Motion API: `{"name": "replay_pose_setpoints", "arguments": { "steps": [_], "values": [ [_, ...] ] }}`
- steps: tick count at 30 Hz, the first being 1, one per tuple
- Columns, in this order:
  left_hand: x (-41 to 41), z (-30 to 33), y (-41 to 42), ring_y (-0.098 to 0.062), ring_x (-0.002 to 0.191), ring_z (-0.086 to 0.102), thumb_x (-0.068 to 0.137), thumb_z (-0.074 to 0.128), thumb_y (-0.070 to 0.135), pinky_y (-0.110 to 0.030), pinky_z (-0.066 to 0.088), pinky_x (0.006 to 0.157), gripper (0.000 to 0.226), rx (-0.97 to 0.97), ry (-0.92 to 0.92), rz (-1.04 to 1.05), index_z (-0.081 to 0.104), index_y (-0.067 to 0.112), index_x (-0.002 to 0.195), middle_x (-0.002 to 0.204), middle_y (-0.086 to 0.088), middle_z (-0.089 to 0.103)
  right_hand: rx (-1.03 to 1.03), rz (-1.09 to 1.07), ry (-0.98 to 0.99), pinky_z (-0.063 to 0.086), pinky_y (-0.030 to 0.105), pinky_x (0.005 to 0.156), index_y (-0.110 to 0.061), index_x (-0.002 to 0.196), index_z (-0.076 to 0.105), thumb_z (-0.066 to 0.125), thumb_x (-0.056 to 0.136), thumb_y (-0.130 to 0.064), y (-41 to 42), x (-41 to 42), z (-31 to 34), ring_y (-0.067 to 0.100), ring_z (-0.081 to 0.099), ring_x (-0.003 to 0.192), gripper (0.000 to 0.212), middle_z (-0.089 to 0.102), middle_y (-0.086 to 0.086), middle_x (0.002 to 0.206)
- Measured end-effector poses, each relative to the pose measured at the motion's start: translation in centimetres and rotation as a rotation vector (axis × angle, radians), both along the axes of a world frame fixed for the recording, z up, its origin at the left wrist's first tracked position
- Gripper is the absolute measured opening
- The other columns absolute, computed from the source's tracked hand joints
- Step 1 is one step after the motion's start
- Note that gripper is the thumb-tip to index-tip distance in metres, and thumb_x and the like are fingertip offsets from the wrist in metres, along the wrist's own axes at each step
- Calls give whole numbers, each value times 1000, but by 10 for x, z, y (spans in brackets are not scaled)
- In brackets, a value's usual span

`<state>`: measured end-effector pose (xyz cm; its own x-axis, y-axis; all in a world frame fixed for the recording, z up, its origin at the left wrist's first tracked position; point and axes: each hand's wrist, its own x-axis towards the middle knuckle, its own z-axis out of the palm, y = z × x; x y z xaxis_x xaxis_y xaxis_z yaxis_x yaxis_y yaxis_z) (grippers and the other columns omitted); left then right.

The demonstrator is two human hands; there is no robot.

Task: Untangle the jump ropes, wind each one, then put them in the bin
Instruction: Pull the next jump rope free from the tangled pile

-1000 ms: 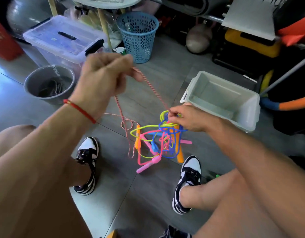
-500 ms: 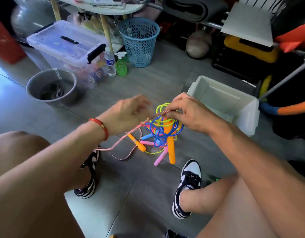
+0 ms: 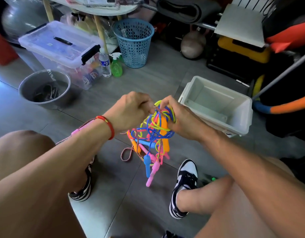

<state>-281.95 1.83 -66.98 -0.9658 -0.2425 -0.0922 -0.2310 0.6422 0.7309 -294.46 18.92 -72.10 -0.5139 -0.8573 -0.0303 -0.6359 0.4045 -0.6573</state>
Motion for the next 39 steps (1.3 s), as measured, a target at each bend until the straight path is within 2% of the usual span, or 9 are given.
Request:
{"name": "replay_pose_setpoints", "arguments": {
  "steps": [4, 10, 14, 20, 25, 28, 31, 34, 39],
  "values": [
    [-4, 4, -23, -9, 56, 47, 98, 56, 18, -25, 37, 55, 29, 152, -42, 181, 67, 17, 71, 57, 10, 54, -122, -95, -203, 49, 37, 69, -28, 110, 59, 65, 78, 1, 3, -13, 14, 23, 60, 78, 44, 68, 3, 90],
    [-7, 3, -25, -12, 52, 41, 88, 66, 61, -26, 38, 55, 43, -87, -64, 93, 75, 22, 73, 52, 6, 52, -208, -139, -185, 60, 40, 76, -29, 113, 64, 62, 74, -15, 1, 1, 27, 18, 70, 90, 41, 73, -8, 104],
    [-4, -10, -15, -17, 58, 49, 98, 63, 38, -31, 42, 60, 32, -93, -45, 4, 61, 19, 72, 60, 3, 58, -185, -150, -21, 56, 37, 76, -30, 110, 64, 68, 80, -20, 1, 9, 24, 11, 66, 77, 32, 72, -10, 92],
    [1, -23, 21, -36, 89, 61, 97, 55, 31, -42, 51, 70, 12, -488, 112, -161, 59, 19, 98, 93, -2, 64, -97, -240, 143, 50, 34, 69, -25, 93, 70, 66, 77, -36, -6, 19, 15, 14, 59, 71, 20, 70, -6, 77],
    [-1, -19, 14, -29, 67, 62, 87, 55, 13, -39, 49, 62, 11, -163, 186, -93, 60, 4, 83, 72, -9, 67, 109, -336, 28, 41, 20, 50, -28, 85, 67, 67, 84, -33, -6, -6, 12, 13, 62, 60, 5, 66, -4, 73],
    [-1, -14, 0, -21, 62, 74, 95, 54, 0, -34, 57, 60, 12, 54, 66, 51, 54, -1, 83, 76, -13, 74, 149, -191, -47, 48, 32, 63, -28, 101, 65, 73, 87, -32, -6, -13, 10, 18, 65, 73, 17, 64, -8, 82],
    [-5, -11, -10, -33, 68, 75, 102, 47, 1, -46, 62, 69, 19, 353, 45, 204, 46, -4, 84, 95, -19, 75, 31, -153, -373, 58, 43, 73, -21, 114, 63, 79, 86, -27, 0, -14, 15, 22, 66, 80, 33, 70, 7, 93],
    [-6, -2, -14, -38, 72, 73, 107, 42, 8, -46, 63, 73, 27, 550, 44, 261, 49, 8, 81, 104, -23, 72, -157, -144, -618, 55, 37, 70, -13, 123, 61, 73, 92, -11, 7, -10, 30, 20, 63, 83, 34, 67, 9, 97],
    [-9, 5, -3, -24, 71, 65, 105, 48, 15, -41, 64, 62, 18, 713, 74, 476, 56, 13, 90, 93, -10, 63, -251, -16, -791, 55, 58, 93, -11, 135, 51, 54, 101, -2, 15, -2, 44, 39, 68, 104, 35, 69, 27, 116]
  ]
}}
